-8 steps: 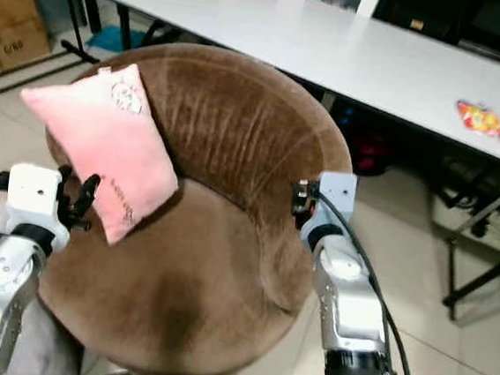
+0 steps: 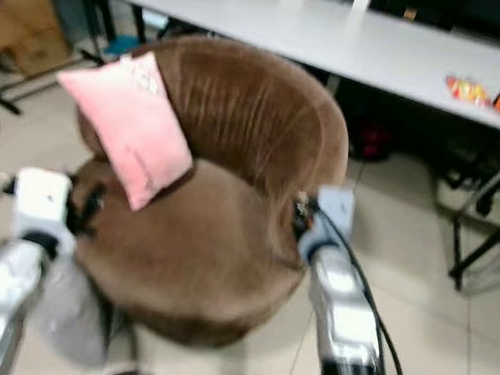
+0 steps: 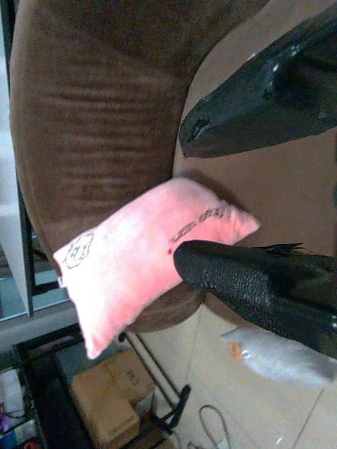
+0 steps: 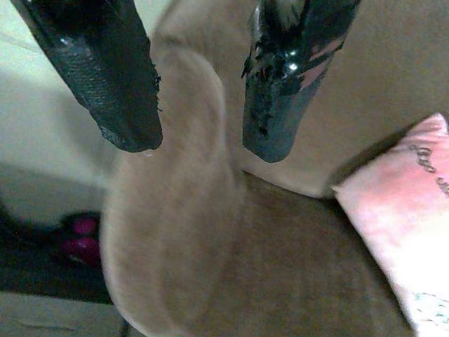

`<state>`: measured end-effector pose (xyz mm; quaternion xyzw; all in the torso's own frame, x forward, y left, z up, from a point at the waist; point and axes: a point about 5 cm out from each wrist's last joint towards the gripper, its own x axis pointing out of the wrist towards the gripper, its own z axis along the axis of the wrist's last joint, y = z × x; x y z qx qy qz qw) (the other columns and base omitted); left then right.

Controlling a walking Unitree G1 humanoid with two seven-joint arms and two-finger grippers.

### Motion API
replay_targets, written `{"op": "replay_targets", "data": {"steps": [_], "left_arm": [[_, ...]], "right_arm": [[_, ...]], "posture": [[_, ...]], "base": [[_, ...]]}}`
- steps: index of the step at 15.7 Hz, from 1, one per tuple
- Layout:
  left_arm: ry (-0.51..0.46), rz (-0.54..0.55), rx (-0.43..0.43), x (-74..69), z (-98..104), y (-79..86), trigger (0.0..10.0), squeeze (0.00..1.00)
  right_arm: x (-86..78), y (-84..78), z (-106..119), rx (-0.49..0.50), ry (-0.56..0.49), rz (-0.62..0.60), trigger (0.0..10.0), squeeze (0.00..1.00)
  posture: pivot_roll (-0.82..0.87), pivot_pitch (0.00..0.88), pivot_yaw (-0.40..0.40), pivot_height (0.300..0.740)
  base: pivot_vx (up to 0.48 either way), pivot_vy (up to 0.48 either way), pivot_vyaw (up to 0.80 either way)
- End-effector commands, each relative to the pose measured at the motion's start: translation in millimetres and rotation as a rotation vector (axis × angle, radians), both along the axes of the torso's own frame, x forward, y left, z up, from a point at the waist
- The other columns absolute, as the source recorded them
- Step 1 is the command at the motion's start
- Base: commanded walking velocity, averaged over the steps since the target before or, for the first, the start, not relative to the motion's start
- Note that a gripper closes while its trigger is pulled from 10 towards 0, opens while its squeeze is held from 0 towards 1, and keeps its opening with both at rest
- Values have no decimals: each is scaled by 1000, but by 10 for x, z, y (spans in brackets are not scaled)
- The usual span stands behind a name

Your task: Move the pillow to the sofa from floor

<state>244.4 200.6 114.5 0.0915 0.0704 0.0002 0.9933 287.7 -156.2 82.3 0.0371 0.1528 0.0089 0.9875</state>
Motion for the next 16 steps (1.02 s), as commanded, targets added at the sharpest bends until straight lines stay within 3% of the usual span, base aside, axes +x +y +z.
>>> {"op": "replay_targets", "data": {"steps": [1, 5, 6, 8, 10, 13, 16], "left_arm": [[-32, 5, 13, 8, 87, 23, 10000, 0], [-31, 19, 1, -25, 84, 28, 10000, 0], [-40, 23, 3, -35, 89, 25, 10000, 0], [-67, 31, 9, -56, 120, 31, 10000, 0], [-71, 44, 23, -88, 122, 57, 10000, 0], [-75, 41, 20, -92, 126, 51, 10000, 0], [-83, 47, 30, -89, 135, 55, 10000, 0]], "right_arm": [[-5, -22, 50, 9, -30, -17, 10000, 0], [-61, -59, 28, 0, -24, 2, 10000, 0], [-49, -3, 84, -36, -58, 75, 10000, 0], [-63, 104, 101, 1, -59, 172, 10000, 0], [-64, 100, 70, -6, -44, 193, 10000, 0], [-31, 3, 27, 11, -13, 85, 10000, 0], [10, 29, 46, 3, -24, 62, 10000, 0]], "posture": [[-104, 0, -13, 740], [-110, 0, -9, 740], [-109, 0, -13, 740], [-93, 0, -32, 740], [-90, 0, -36, 740], [-75, 0, -55, 740], [-61, 0, -62, 740]], "base": [[0, 0, 0], [0, 0, 0], [0, 0, 800], [0, 0, 800], [0, 0, 800], [0, 0, 267], [0, 376, 0]]}}
